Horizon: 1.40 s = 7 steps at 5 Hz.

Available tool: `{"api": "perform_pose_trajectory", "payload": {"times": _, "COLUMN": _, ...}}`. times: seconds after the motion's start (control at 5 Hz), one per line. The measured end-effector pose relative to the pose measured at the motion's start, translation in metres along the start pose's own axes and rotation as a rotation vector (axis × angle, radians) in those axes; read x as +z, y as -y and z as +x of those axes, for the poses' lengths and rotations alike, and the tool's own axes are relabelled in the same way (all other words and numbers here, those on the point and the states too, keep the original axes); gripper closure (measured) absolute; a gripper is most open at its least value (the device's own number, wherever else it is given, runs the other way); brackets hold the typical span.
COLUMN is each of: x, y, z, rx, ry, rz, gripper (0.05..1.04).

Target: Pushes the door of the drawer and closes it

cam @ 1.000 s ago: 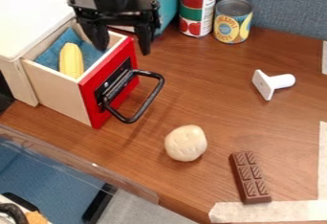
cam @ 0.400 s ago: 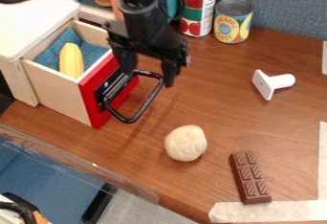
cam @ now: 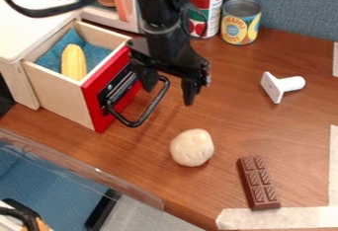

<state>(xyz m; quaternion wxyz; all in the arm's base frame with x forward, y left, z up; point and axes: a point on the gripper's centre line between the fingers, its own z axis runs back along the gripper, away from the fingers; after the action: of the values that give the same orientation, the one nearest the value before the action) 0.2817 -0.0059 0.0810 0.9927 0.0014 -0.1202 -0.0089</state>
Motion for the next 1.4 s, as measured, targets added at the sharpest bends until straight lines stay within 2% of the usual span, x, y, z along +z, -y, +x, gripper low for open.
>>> {"api": "perform_pose_trajectory", "payload": {"times": 0.2, "x": -0.009, "y": 0.004, "z": 0.000, "rx": 0.005, "ry": -0.008, "rz": -0.009, "gripper": 0.083}}
{"api": "perform_pose_trajectory", "payload": {"times": 0.4, "x": -0.023, "y": 0.010, "z": -0.004, "rx": 0.013, "ry": -0.029, "rz": -0.054, "gripper": 0.083}}
{"api": "perform_pose_trajectory", "payload": {"times": 0.6, "x": -0.032, "y": 0.006, "z": -0.005, "rx": 0.051, "ry": -0.024, "rz": -0.090, "gripper": 0.083}}
{"api": "perform_pose_trajectory", "payload": {"times": 0.8, "x": -0.039, "y": 0.000, "z": -0.006, "rx": 0.073, "ry": -0.022, "rz": -0.099, "gripper": 0.083}}
{"api": "perform_pose_trajectory", "payload": {"times": 1.2, "x": -0.052, "y": -0.028, "z": -0.012, "rx": 0.127, "ry": -0.052, "rz": -0.059, "gripper": 0.084}}
{"api": "perform_pose_trajectory", "payload": {"times": 1.4, "x": -0.052, "y": -0.040, "z": -0.009, "rx": 0.147, "ry": -0.040, "rz": -0.041, "gripper": 0.084}}
